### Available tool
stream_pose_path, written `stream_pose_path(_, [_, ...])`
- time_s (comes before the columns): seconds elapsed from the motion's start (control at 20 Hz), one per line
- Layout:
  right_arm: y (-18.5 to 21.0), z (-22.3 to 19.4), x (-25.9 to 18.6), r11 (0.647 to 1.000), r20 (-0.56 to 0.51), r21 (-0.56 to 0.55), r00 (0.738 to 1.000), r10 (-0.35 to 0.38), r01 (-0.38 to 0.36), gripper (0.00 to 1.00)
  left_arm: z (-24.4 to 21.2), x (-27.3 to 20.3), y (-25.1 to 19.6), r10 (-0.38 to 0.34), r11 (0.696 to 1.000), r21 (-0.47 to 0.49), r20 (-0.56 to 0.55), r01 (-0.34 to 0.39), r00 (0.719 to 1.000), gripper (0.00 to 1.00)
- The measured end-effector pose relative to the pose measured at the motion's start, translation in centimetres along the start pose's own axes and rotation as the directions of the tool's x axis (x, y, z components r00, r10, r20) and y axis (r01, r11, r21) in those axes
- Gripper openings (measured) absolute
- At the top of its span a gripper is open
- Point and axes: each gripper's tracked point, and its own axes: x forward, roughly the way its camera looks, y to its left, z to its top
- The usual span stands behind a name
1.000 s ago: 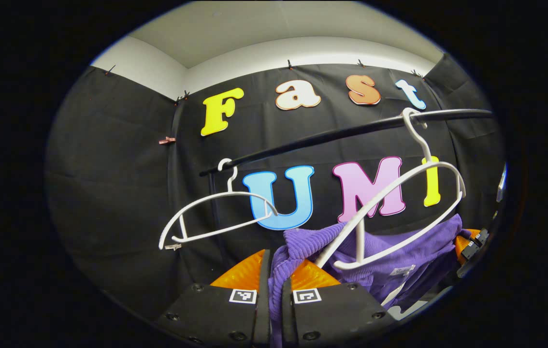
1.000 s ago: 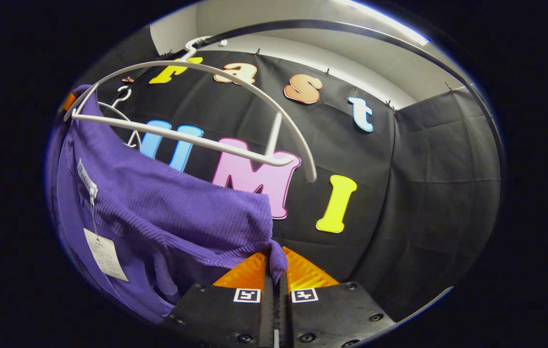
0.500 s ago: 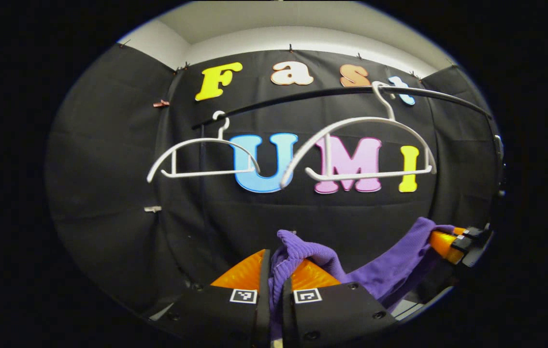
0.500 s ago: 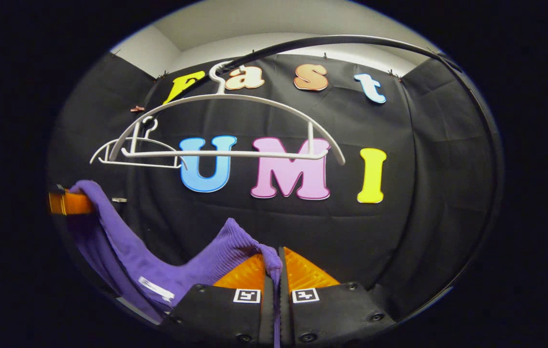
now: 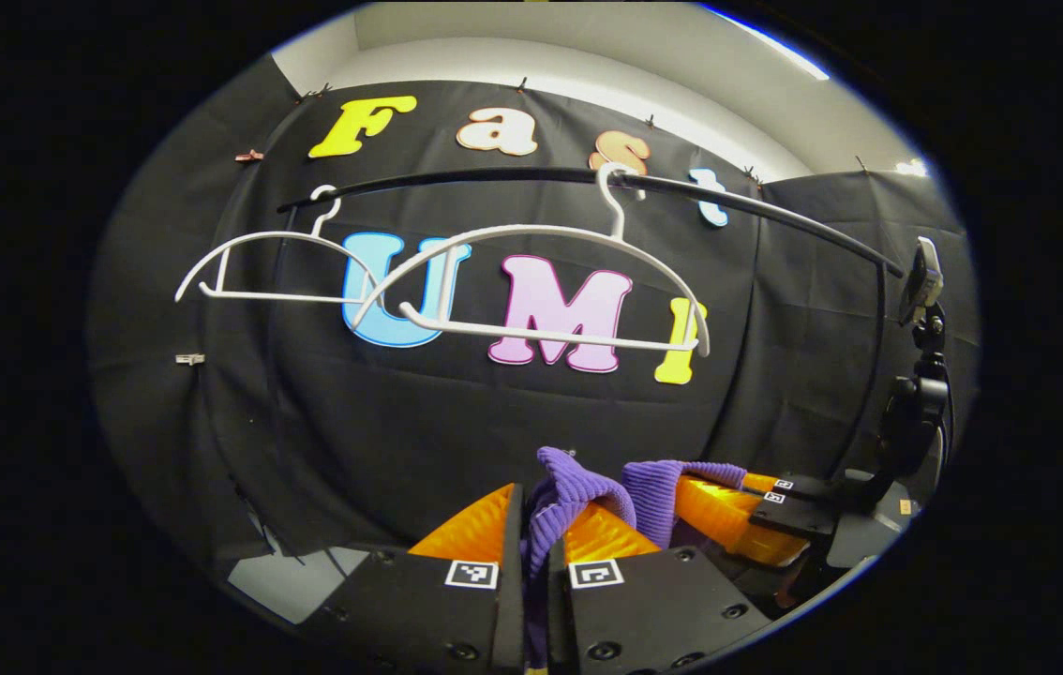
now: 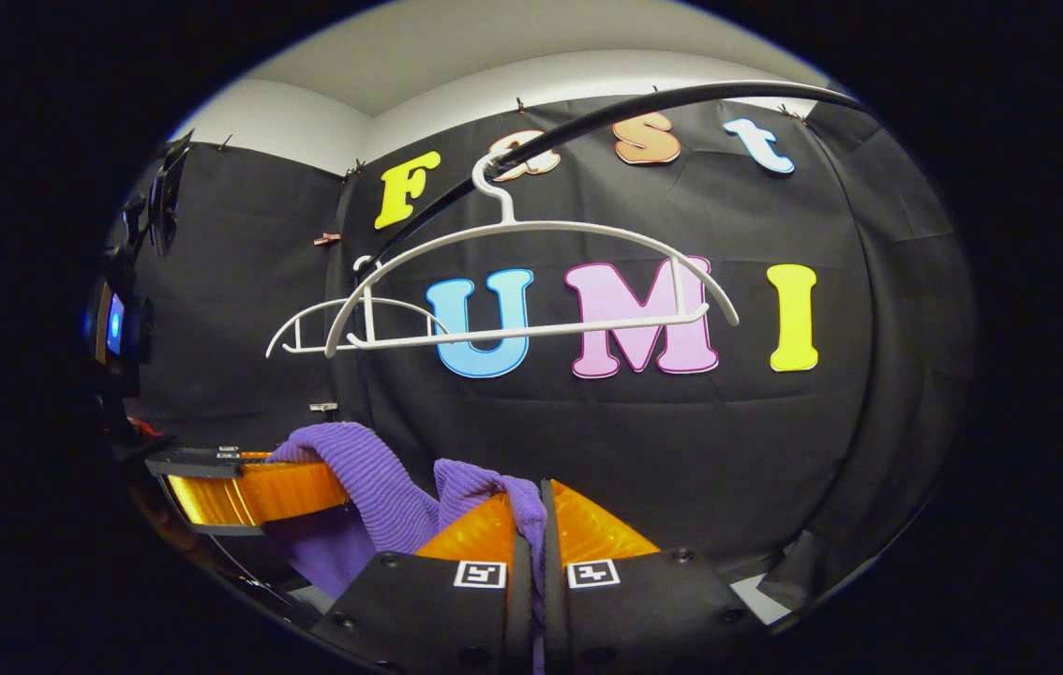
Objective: Grasp the clothes on the hanger with both hands and then place them into the laundry hamper below.
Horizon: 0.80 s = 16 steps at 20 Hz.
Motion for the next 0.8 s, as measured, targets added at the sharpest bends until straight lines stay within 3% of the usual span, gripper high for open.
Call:
stream_pose_path(0.2, [-1.4, -6.2, 0.2, 0.999, -0.118, 0.052, 0.993, -0.004, 0.01, 0.09, -5.6, 1.0, 0.6, 0.011, 1.0, -0.026, -0.089, -0.013, 0.996, 0.13])
stream_pose_path(0.4, [-2.1, -15.1, 0.9, 0.998, -0.287, 0.06, 0.958, 0.013, 0.004, 0.1, -13.5, 2.5, 2.7, 0.057, 0.996, -0.051, -0.221, -0.07, 0.974, 0.13])
stream_pose_path(0.6, [-2.7, -23.4, 0.7, 1.0, -0.432, 0.01, 0.902, 0.016, -0.013, 0.09, -21.1, 3.5, 5.2, 0.114, 0.986, -0.071, -0.354, -0.148, 0.928, 0.13])
stream_pose_path(0.7, [-3.2, -28.2, 0.2, 1.0, -0.518, -0.008, 0.855, 0.006, -0.012, 0.05, -26.0, 3.4, 5.8, 0.131, 0.983, -0.06, -0.432, -0.174, 0.892, 0.13])
stream_pose_path(0.8, [-4.2, -32.8, -0.4, 1.0, -0.599, -0.016, 0.801, -0.013, 0.005, 0.09, -30.5, 4.2, 5.4, 0.141, 0.983, -0.032, -0.513, -0.183, 0.847, 0.13])
